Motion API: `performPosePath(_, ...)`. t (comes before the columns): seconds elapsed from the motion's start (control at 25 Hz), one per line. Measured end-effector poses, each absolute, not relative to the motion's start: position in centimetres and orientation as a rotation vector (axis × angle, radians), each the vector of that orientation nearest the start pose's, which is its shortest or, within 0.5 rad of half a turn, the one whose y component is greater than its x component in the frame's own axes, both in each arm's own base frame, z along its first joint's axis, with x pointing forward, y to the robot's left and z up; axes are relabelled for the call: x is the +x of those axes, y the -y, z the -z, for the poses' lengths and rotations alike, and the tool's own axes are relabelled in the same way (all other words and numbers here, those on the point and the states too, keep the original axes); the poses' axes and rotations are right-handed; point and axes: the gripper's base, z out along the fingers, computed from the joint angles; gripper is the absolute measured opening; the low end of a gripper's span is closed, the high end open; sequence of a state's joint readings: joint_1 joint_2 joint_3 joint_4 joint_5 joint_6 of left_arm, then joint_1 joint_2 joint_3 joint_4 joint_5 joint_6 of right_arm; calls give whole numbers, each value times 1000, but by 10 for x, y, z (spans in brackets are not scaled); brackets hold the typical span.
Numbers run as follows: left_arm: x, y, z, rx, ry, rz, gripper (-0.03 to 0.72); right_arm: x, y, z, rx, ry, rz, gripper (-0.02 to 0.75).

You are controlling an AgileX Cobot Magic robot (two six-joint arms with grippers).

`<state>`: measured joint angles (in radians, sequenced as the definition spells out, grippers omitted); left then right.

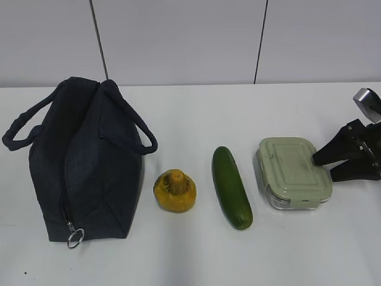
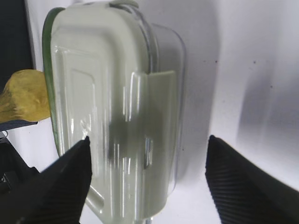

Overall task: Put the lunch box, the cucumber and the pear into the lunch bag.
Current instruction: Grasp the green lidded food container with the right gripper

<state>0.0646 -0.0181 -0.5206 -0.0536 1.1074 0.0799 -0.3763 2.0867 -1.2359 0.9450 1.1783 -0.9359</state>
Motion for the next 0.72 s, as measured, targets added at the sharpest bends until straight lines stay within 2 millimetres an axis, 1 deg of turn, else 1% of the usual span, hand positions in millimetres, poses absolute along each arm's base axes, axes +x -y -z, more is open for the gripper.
performPosePath(0.2,-12,5,-279,21,-2051,-26,246,363,59,-131,-24,-2682,-1211,590)
performPosePath(0.4,-12,5,-279,21,-2051,-26,246,365,48,-122,-64,-2702,-1236,589)
performPosePath(0.64,-12,5,-279,21,-2051,-26,246,365,46,-121,-83,-2699,-1238,583)
performPosePath(0.72,-12,5,-279,21,-2051,-26,246,365,46,-118,-81,-2703,-1243,554)
